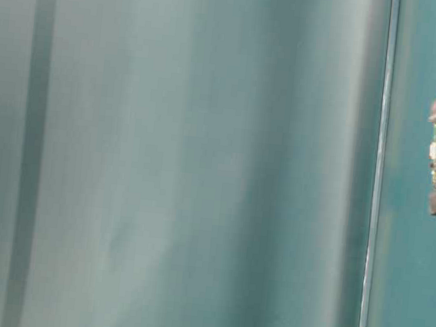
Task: Insert the USB into the fixed PCB.
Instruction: 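Align the plug with the right USB port and push it in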
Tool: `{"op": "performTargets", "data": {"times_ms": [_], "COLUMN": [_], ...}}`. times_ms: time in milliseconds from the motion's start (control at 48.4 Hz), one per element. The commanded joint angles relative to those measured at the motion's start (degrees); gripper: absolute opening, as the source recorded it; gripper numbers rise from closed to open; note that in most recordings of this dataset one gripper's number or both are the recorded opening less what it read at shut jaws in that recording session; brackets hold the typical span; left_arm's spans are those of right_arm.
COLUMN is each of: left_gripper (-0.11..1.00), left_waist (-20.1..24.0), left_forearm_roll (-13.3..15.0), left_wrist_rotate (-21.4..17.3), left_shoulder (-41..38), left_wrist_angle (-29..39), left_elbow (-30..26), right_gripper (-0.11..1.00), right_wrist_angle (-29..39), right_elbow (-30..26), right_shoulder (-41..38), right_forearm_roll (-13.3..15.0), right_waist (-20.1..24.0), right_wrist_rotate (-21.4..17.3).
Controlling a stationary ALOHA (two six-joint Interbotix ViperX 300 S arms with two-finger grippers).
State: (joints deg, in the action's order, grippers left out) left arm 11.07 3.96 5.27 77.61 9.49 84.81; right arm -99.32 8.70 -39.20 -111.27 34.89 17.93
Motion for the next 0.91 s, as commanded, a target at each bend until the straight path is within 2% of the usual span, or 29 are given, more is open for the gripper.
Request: {"op": "performTargets", "data": {"times_ms": [0, 888], "left_gripper": [0.00, 0.00], "left_waist": [0.18, 0.18], "left_forearm_roll": [-0.26, -0.18], "left_wrist_rotate": [0.35, 0.35], "left_shoulder": [-0.44, -0.44], "left_wrist_angle": [-0.26, -0.26], "left_elbow": [-1.58, -1.58], "right_gripper": [0.18, 0.18], "right_wrist_angle": [-0.62, -0.62], "right_elbow": [-0.18, 0.79], "right_shoulder": [1.67, 1.93], "right_forearm_roll": [0.26, 0.00], "right_waist": [-0.26, -0.97], "right_wrist_rotate": [0.09, 0.18]}}
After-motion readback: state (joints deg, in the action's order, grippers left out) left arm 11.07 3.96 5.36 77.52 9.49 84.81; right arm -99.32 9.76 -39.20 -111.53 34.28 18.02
